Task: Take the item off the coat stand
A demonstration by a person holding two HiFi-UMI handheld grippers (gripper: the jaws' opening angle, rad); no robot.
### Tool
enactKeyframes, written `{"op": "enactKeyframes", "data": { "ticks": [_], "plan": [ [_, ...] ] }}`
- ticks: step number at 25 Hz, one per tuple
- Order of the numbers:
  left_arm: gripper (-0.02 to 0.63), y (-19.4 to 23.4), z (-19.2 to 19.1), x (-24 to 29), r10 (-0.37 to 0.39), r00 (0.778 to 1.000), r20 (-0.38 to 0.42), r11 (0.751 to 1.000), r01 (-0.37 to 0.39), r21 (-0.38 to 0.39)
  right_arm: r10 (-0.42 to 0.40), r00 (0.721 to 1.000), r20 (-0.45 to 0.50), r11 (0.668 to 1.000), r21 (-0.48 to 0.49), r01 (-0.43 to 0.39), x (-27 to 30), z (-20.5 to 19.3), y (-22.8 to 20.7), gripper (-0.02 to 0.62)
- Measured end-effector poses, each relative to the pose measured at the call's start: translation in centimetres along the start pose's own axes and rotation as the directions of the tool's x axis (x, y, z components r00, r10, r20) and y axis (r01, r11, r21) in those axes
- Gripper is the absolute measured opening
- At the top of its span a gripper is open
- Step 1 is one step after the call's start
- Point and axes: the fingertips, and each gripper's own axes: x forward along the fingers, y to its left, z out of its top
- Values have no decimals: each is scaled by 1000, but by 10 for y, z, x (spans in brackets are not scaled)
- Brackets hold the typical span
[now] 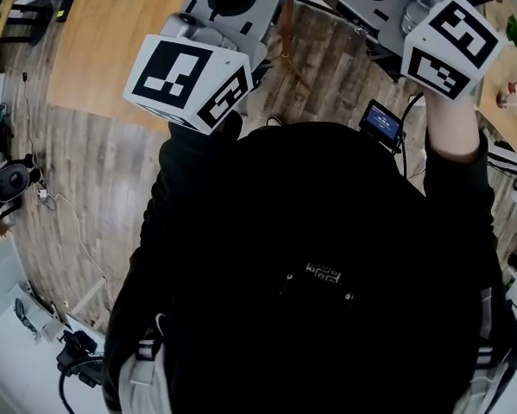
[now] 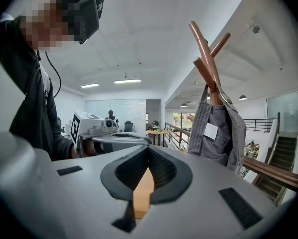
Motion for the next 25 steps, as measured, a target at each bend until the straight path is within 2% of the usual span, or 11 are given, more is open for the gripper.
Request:
{"op": "enactKeyframes", "data": {
  "ticks": [8,12,19,25],
  "plan": [
    [5,28,-4,4,-64,998,13,998,64,-22,-70,997,-11,997,15,70,24,0,-15,17],
    [5,24,-3,5,-75,997,22,997,76,-30,-74,997,-19,997,2,74,20,0,-14,17],
    [5,15,10,14,-80,996,35,997,80,1,-69,998,6,997,-15,70,6,12,-18,17],
    [5,31,21,23,-59,998,26,998,59,5,-50,999,12,999,-18,50,15,24,-33,17]
  ]
}}
